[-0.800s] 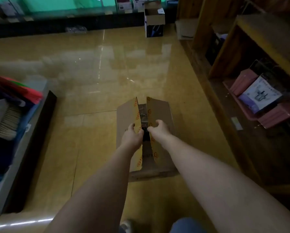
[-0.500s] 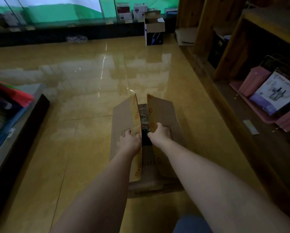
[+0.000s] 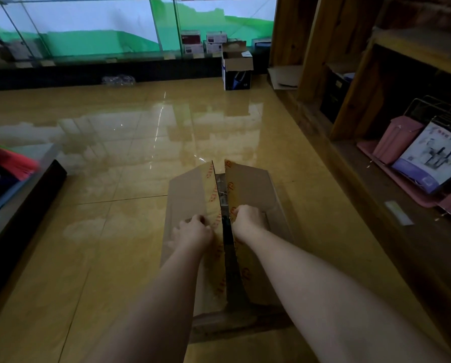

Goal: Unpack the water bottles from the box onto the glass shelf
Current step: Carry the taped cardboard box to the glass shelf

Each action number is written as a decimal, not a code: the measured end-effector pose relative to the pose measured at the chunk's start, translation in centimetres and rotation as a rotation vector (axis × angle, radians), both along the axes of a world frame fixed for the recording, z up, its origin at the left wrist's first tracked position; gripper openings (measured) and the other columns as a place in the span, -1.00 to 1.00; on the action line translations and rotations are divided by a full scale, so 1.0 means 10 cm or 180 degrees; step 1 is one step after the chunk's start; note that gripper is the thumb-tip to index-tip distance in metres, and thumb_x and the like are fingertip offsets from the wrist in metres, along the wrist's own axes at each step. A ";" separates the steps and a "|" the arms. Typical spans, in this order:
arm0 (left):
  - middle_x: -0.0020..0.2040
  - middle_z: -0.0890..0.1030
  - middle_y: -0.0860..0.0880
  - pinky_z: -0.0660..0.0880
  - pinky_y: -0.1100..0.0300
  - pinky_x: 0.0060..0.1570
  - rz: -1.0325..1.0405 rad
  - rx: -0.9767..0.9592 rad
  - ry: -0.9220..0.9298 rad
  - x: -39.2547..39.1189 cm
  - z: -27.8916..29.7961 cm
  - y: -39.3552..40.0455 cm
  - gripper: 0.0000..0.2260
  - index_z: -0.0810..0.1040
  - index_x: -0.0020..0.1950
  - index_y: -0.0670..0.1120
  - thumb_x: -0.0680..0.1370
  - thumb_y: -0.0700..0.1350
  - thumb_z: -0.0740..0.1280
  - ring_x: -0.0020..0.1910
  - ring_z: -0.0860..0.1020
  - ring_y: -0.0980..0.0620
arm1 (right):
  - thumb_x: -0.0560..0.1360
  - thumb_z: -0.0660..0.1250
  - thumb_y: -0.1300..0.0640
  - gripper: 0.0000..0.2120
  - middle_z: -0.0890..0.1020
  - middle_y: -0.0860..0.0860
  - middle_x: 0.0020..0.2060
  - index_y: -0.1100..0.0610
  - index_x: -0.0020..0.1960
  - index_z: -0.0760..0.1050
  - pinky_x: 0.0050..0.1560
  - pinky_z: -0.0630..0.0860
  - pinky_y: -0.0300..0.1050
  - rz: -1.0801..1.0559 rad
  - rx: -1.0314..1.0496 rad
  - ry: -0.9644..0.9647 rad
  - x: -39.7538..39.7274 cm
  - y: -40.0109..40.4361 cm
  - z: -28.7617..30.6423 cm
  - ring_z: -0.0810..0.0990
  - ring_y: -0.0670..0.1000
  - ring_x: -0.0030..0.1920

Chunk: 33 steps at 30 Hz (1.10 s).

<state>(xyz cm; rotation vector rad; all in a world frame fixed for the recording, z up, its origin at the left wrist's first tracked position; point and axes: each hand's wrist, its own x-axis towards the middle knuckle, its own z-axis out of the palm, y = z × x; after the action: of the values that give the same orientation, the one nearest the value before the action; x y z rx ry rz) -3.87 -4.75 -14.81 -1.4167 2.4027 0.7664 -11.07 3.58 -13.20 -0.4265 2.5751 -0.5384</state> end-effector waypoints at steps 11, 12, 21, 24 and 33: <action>0.56 -0.14 -0.17 -0.06 -0.37 0.40 0.0654 0.0040 0.0039 0.04 -0.09 -0.01 -0.02 -0.13 0.56 0.02 0.36 0.32 0.36 0.51 -0.09 -0.32 | 0.43 0.21 -0.36 -0.09 -0.15 0.18 0.53 0.04 0.55 -0.13 0.35 -0.11 0.50 -0.0026 0.0848 0.0028 -0.12 0.12 -0.15 -0.22 0.32 0.50; 0.55 -0.16 -0.18 -0.06 -0.38 0.39 0.0674 0.0088 0.0021 0.04 -0.10 -0.03 0.01 -0.16 0.55 0.02 0.34 0.35 0.37 0.50 -0.09 -0.33 | 0.42 0.18 -0.40 -0.07 -0.18 0.18 0.53 0.03 0.56 -0.15 0.33 -0.13 0.51 -0.0047 0.0870 -0.0030 -0.13 0.13 -0.17 -0.24 0.32 0.49; 0.54 -0.18 -0.20 0.05 -0.35 0.39 0.0767 0.0318 -0.0108 0.02 -0.25 -0.11 0.12 -0.19 0.55 0.07 0.22 0.45 0.35 0.48 -0.01 -0.38 | 0.59 0.02 -0.19 -0.42 -0.17 0.13 0.54 -0.10 0.55 -0.06 0.29 -0.14 0.58 -0.0229 0.0784 -0.0229 -0.25 0.16 -0.31 -0.28 0.27 0.50; 0.54 -0.16 -0.21 0.09 -0.32 0.40 0.0735 0.0289 -0.0200 0.00 -0.25 -0.11 0.11 -0.16 0.55 0.07 0.21 0.48 0.33 0.47 0.02 -0.37 | 0.53 0.15 -0.23 -0.29 -0.18 0.14 0.53 -0.08 0.55 -0.10 0.33 -0.06 0.54 -0.0336 0.0717 -0.0298 -0.27 0.16 -0.34 -0.26 0.29 0.50; 0.54 -0.15 -0.21 0.08 -0.30 0.40 0.0689 0.0037 -0.0301 -0.01 -0.27 -0.03 0.07 -0.13 0.55 0.07 0.24 0.51 0.27 0.47 0.02 -0.36 | 0.39 0.23 -0.39 -0.04 -0.28 0.15 0.51 -0.06 0.54 -0.21 0.38 0.04 0.44 -0.0463 0.0816 -0.0234 -0.32 0.22 -0.43 -0.18 0.36 0.49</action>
<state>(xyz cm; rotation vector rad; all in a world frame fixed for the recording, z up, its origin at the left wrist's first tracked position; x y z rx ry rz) -3.98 -5.02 -17.56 -1.6885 2.1957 0.7420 -14.32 5.81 -17.46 -0.1301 2.5714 -0.2610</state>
